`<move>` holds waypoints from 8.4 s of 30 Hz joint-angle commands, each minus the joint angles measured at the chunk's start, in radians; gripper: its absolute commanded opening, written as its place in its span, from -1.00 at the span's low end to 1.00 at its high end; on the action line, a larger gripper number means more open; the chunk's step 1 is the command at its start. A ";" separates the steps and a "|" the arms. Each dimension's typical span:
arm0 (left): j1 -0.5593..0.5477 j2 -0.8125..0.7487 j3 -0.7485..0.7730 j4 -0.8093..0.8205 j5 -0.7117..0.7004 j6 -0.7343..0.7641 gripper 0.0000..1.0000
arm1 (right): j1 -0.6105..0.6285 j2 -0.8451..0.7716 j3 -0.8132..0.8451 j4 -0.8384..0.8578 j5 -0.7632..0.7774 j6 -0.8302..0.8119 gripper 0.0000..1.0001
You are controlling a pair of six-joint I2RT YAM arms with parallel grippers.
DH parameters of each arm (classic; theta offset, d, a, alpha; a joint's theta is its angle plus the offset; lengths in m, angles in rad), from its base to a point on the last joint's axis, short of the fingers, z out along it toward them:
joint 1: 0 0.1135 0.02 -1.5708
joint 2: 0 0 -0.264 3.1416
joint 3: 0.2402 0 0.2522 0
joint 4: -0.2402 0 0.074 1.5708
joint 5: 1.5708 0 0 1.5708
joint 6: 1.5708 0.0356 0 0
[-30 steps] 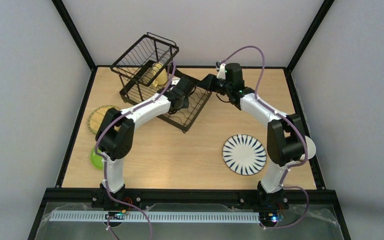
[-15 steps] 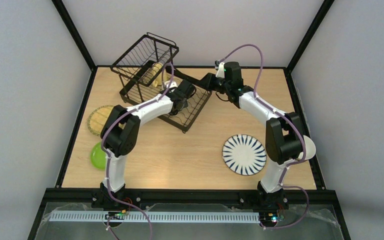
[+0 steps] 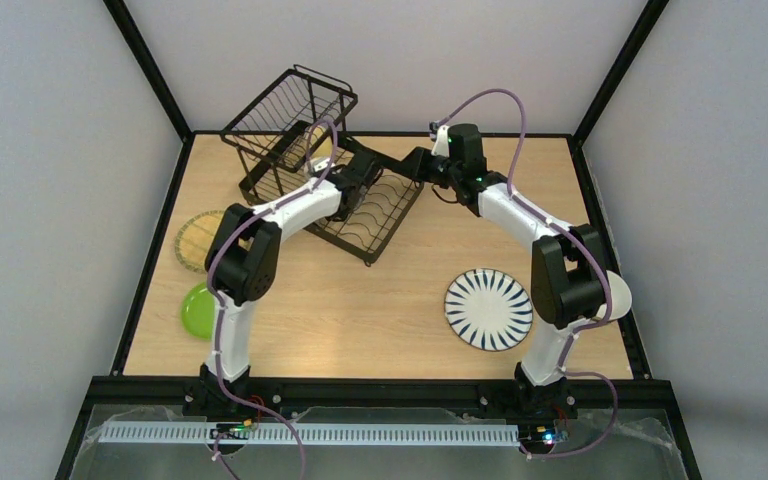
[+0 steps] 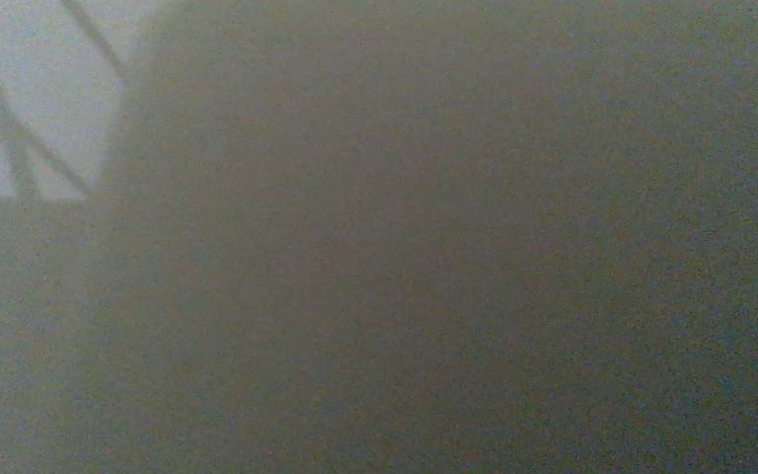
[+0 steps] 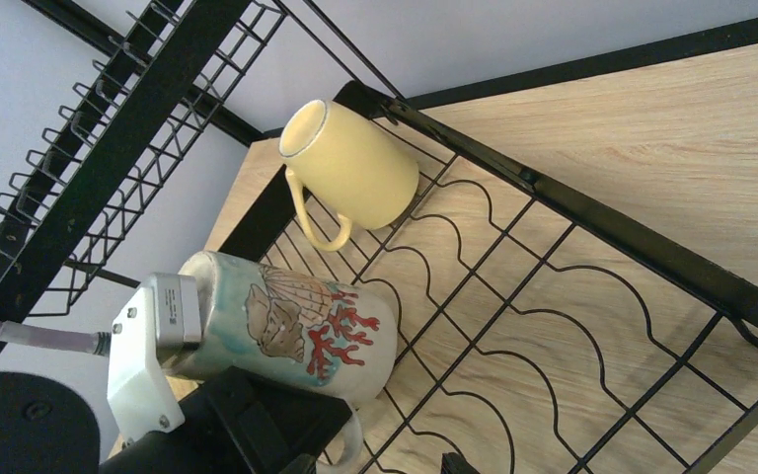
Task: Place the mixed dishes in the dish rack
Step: Place the upside down cup on the dish rack, then move the cup to the dish rack, then move the cup from the dish rack.
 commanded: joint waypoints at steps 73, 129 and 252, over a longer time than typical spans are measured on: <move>-0.015 -0.062 0.190 -0.225 -0.196 -0.116 0.57 | -0.011 0.055 0.031 -0.025 -0.061 -0.036 0.42; -0.096 -0.808 -0.432 -0.089 -0.151 -0.056 0.58 | 0.262 0.765 0.997 -0.500 -0.101 -0.326 -0.08; 0.044 0.322 0.528 -0.256 -0.411 0.371 0.68 | -0.045 -0.010 -0.054 0.153 0.132 -0.004 0.99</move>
